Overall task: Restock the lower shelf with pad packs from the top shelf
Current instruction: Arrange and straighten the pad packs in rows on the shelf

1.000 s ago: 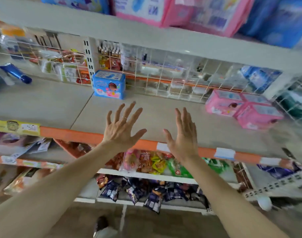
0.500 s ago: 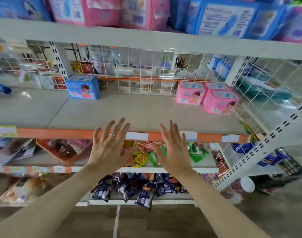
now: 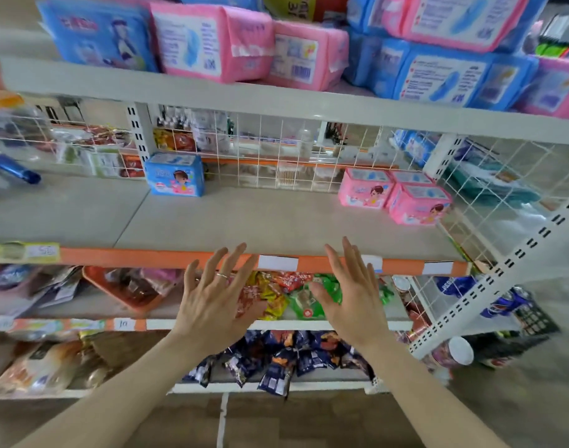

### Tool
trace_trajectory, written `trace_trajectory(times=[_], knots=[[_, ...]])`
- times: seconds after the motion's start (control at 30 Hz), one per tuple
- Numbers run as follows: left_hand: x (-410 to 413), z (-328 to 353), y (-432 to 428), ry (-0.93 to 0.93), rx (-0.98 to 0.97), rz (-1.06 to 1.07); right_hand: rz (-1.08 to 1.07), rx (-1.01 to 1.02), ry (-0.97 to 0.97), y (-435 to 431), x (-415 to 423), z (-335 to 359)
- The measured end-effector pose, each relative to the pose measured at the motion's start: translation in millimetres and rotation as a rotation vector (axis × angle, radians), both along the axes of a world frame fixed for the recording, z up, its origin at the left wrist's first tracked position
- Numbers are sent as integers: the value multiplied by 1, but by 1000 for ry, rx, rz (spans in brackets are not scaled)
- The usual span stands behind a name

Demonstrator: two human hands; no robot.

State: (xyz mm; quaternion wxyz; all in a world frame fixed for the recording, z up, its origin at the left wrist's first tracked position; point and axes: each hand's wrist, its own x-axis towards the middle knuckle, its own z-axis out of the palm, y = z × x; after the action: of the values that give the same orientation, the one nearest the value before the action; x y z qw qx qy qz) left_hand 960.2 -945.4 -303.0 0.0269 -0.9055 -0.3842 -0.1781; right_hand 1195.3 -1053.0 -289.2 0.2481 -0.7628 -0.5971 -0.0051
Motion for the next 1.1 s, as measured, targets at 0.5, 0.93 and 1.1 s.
trace_trajectory(times=[0.5,0.93,1.1], knots=[[-20,1,-16,-46,-52,18,7,-66,-28,-18,-22,25],[98,99,-31,-185,166,-33,204,154,-22,-26,84,122],[149,144,-51,-238,286,-51,270,338,-10,-55,131,163]])
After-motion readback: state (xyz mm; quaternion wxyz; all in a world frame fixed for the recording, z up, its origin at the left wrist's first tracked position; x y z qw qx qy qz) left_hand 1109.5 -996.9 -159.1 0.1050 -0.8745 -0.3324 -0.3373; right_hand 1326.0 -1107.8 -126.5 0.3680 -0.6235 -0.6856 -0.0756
